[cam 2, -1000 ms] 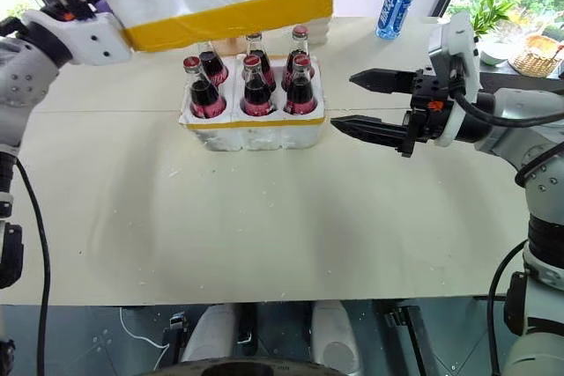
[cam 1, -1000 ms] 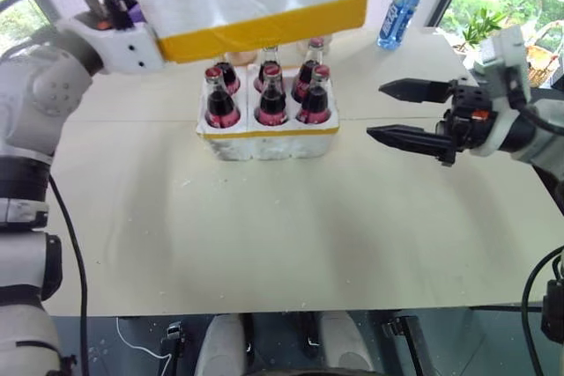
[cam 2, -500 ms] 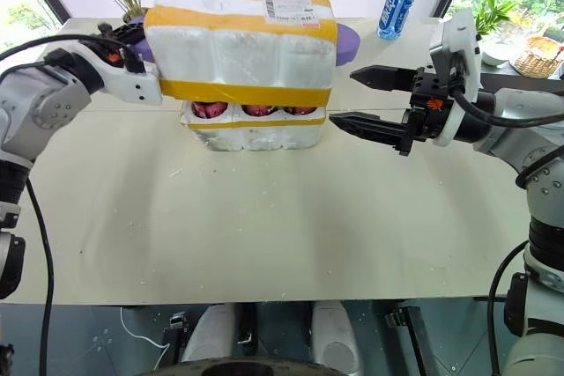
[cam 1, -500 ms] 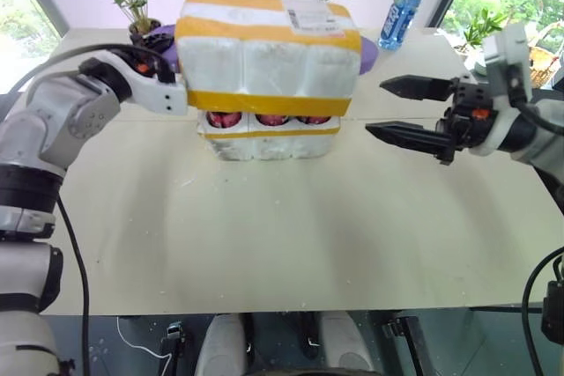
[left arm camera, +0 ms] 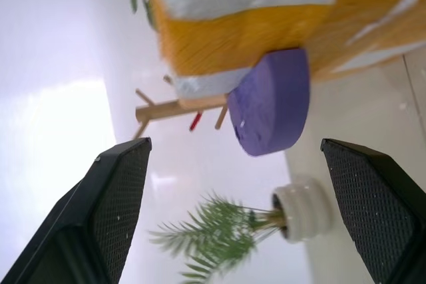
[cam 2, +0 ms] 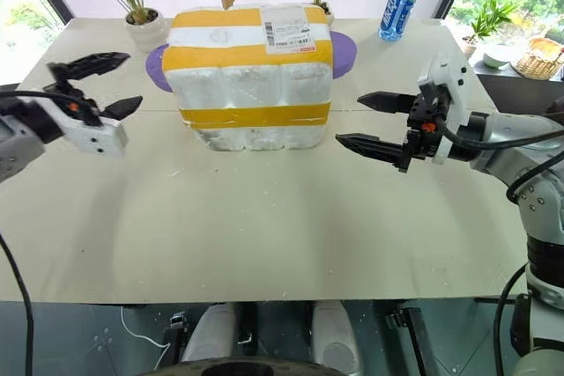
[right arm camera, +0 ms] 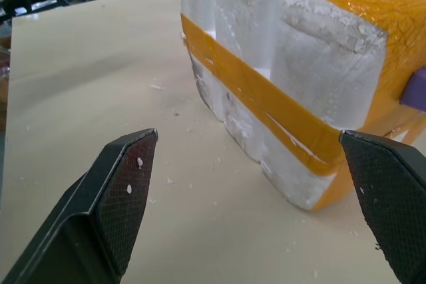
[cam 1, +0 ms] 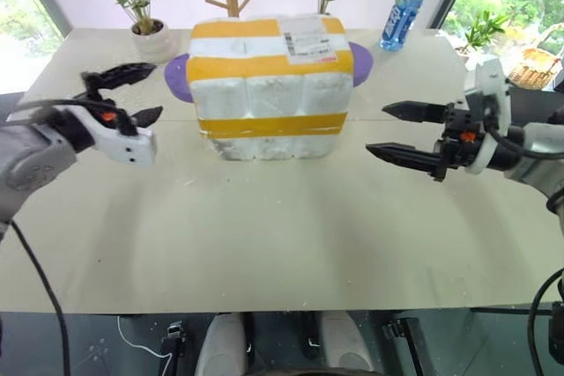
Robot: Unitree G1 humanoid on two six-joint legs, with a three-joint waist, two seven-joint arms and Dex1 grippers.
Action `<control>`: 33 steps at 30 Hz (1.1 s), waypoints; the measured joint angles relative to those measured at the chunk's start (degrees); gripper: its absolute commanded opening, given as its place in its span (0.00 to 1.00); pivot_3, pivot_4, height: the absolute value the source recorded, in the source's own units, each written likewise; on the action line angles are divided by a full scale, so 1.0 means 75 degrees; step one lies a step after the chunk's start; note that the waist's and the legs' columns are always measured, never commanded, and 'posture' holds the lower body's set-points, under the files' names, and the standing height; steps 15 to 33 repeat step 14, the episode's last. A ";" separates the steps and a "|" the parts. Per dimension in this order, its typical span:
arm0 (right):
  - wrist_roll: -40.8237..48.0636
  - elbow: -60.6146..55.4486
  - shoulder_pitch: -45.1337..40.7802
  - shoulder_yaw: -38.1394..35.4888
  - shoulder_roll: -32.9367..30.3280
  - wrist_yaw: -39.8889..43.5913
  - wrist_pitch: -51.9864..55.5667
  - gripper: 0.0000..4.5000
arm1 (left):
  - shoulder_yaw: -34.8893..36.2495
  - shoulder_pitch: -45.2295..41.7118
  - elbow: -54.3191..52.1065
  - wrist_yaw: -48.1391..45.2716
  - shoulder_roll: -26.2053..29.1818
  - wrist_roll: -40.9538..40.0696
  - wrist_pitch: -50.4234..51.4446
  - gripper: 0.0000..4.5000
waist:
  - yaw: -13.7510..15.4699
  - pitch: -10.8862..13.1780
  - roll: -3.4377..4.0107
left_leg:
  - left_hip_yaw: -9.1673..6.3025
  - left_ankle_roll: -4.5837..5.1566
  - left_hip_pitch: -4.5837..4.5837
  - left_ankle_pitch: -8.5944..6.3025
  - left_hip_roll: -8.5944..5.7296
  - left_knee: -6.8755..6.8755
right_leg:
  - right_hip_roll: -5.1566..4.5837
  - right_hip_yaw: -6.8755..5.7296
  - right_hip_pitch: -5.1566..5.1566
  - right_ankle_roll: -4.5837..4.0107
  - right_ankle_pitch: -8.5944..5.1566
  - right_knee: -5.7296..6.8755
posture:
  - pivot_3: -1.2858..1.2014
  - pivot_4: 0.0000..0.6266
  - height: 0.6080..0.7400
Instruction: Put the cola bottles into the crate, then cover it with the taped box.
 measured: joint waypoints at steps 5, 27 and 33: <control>-0.0221 0.0240 0.0051 -0.0010 -0.0030 0.0136 -0.0182 1.00 | 0.1814 0.0311 -0.1098 -0.2694 0.0083 -0.6376 0.6268 0.95 | -0.0022 0.0001 0.0000 | -0.0009 -0.0008 0.0010 0.0005 0.0000 0.0003 | 0.0013 0.0000 0.0010 0.0002 -0.0002 0.0003 | 0.52 0.24 1.00; -0.0292 0.0776 -0.0641 0.0194 -0.0007 0.0534 -0.0190 1.00 | 0.2462 -0.0220 -0.0210 -0.6262 0.1704 -0.8654 0.9663 0.95 | -0.0023 0.0004 0.0010 | -0.0008 -0.0008 0.0015 0.0005 -0.0018 -0.0007 | 0.0037 0.0000 0.0010 -0.0003 -0.0006 -0.0003 | 0.52 0.24 1.00; -0.0292 0.0776 -0.0641 0.0194 -0.0007 0.0534 -0.0190 1.00 | 0.2462 -0.0220 -0.0210 -0.6262 0.1704 -0.8654 0.9663 0.95 | -0.0023 0.0004 0.0010 | -0.0008 -0.0008 0.0015 0.0005 -0.0018 -0.0007 | 0.0037 0.0000 0.0010 -0.0003 -0.0006 -0.0003 | 0.52 0.24 1.00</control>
